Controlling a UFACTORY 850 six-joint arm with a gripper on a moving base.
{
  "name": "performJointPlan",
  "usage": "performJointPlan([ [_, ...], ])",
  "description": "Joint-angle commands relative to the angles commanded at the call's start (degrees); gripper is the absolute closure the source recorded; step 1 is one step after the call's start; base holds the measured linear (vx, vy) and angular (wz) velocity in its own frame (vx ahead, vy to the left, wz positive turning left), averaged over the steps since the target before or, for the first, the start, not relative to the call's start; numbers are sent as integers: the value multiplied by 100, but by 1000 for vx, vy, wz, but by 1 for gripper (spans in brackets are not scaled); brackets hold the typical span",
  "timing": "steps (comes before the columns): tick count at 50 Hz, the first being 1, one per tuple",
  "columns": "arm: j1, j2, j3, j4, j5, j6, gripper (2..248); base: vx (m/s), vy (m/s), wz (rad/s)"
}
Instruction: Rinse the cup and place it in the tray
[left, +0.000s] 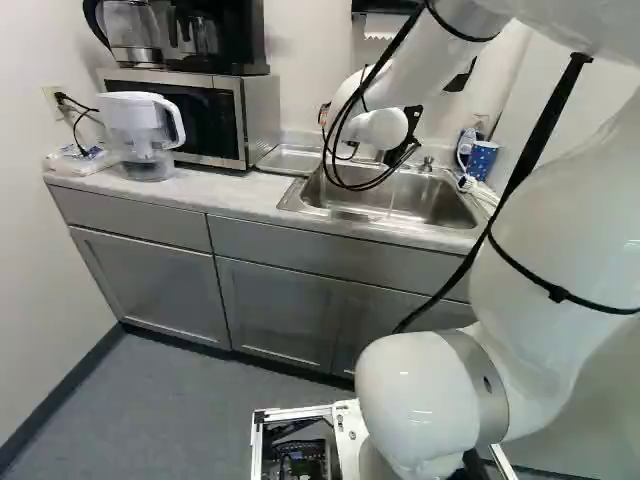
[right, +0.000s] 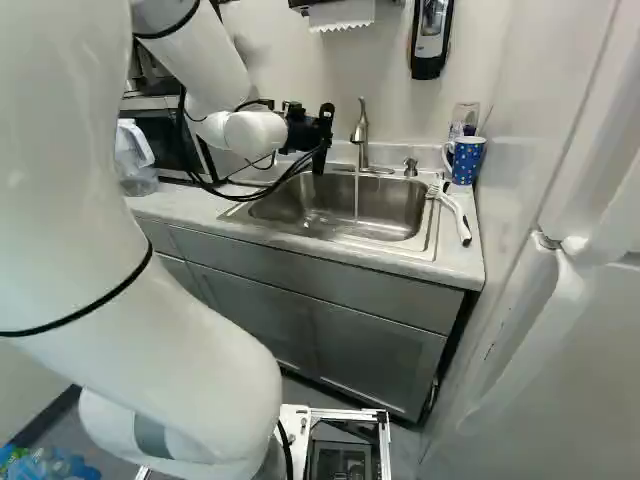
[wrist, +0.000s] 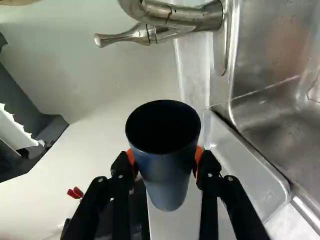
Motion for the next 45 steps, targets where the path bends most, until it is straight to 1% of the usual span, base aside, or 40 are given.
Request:
performJointPlan([
  [30,0,0,0,0,0,-12,126,0,0,0],
  [35,0,0,0,0,0,-184,126,0,0,0],
  [45,0,0,0,0,0,-731,126,0,0,0],
])
